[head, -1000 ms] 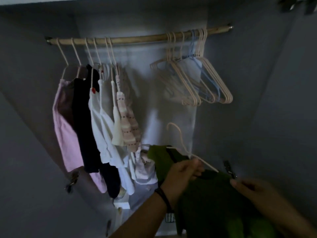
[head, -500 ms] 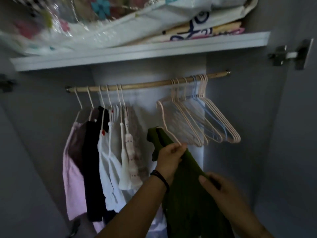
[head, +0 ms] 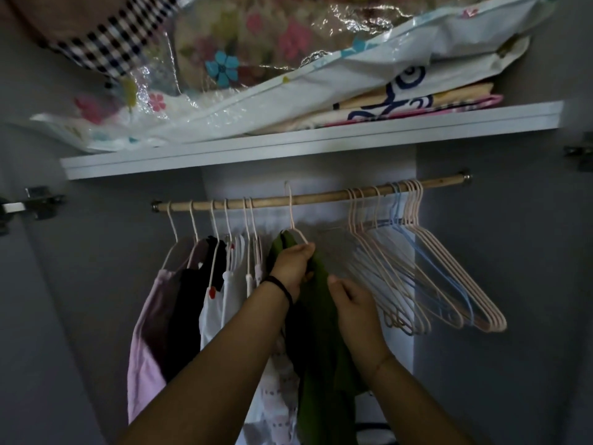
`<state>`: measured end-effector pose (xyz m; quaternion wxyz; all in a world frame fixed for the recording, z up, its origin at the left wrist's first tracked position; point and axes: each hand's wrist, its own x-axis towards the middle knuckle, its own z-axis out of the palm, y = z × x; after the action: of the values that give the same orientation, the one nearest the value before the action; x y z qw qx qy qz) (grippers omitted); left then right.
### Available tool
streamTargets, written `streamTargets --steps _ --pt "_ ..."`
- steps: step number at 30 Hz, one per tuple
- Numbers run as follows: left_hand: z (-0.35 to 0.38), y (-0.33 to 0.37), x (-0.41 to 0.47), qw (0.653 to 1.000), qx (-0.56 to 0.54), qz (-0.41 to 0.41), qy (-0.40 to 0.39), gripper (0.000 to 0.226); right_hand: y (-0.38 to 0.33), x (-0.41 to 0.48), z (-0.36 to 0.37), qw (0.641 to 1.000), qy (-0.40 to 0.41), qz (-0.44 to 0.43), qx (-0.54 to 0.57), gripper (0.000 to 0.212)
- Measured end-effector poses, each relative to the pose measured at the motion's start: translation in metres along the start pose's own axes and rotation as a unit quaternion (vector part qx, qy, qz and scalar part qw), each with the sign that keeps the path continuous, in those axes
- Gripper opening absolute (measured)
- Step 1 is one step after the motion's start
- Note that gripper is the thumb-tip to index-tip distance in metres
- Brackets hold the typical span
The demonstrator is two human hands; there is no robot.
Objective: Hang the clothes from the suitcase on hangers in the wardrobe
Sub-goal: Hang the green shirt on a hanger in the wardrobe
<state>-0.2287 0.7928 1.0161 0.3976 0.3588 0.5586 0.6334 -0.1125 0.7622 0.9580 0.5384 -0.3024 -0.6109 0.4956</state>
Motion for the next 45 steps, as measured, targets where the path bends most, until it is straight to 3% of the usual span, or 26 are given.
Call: streamTargets --steps 11,18,26,29,32,34,38,45 --pt "-0.02 -0.033 0.046 0.997 -0.041 -0.009 0.065 0.012 0.057 0.05 0.028 0.998 -0.031 0.029 -0.042 0.046" --pt "-0.042 -0.048 0.054 0.988 -0.051 0.018 0.143 0.029 0.059 0.04 0.043 0.993 -0.102 0.004 -0.065 0.036" --pt "-0.054 -0.057 0.009 0.996 -0.053 0.03 0.068 0.043 0.066 0.032 0.034 0.991 -0.133 0.02 -0.021 0.03" --pt "-0.06 -0.067 -0.024 0.995 -0.054 0.051 0.069 0.044 0.068 0.02 0.036 0.994 -0.101 -0.01 -0.044 0.043" --pt "-0.068 -0.076 -0.074 0.991 0.012 0.075 0.108 0.033 0.062 -0.008 0.039 0.987 0.0 -0.09 -0.134 0.046" --pt "-0.078 -0.083 -0.11 0.987 0.064 0.076 0.125 0.025 0.056 -0.034 0.043 0.98 0.042 -0.137 -0.136 0.046" --pt "-0.109 -0.101 -0.182 0.977 0.126 0.074 0.155 0.026 0.05 -0.083 0.06 0.984 -0.036 -0.154 -0.087 0.045" --pt "-0.161 -0.139 -0.356 0.963 0.168 0.05 0.205 0.029 0.03 -0.207 0.095 0.972 -0.217 -0.068 -0.054 0.031"
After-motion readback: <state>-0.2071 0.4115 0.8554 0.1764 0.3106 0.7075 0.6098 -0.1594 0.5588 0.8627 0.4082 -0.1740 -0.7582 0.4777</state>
